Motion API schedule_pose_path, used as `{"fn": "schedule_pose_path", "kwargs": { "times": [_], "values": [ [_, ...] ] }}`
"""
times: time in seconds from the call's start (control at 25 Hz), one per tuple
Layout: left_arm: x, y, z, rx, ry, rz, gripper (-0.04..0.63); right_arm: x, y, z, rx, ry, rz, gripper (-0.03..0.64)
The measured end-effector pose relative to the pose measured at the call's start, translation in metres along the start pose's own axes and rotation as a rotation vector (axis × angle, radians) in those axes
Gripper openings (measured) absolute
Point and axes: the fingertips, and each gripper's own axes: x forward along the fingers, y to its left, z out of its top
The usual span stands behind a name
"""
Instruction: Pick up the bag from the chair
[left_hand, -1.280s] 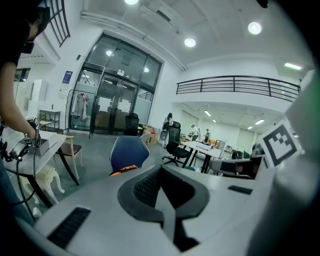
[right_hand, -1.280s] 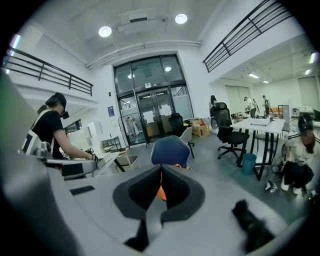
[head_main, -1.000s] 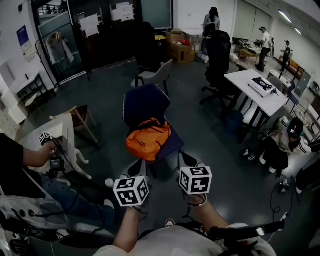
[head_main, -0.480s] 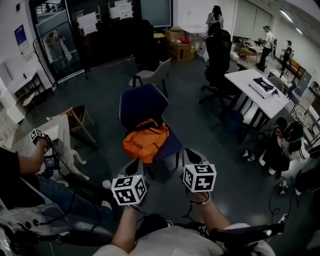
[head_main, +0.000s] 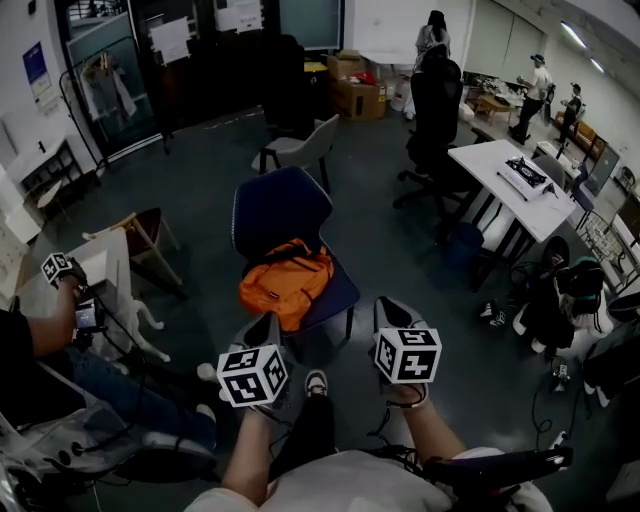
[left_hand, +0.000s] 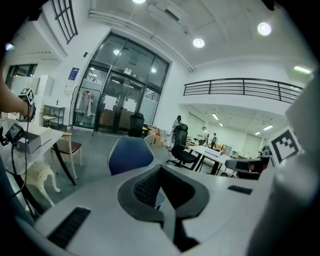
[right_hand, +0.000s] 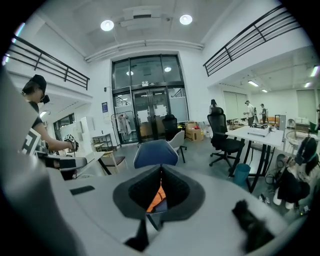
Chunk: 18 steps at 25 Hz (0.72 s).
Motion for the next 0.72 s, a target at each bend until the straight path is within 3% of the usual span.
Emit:
{"fn": "schedule_pose_path", "kwargs": {
  "times": [0.44, 0.72],
  "values": [
    [0.084, 0.013, 0.028, 0.033, 0.011, -0.028, 0.012, 0.067, -0.033, 0.028, 0.016, -0.004, -0.04, 0.032],
    [0.15, 0.015, 0.07, 0.062, 0.008, -0.063, 0.012, 0.119, -0.055, 0.062, 0.034, -0.015, -0.069, 0.032]
  ]
}}
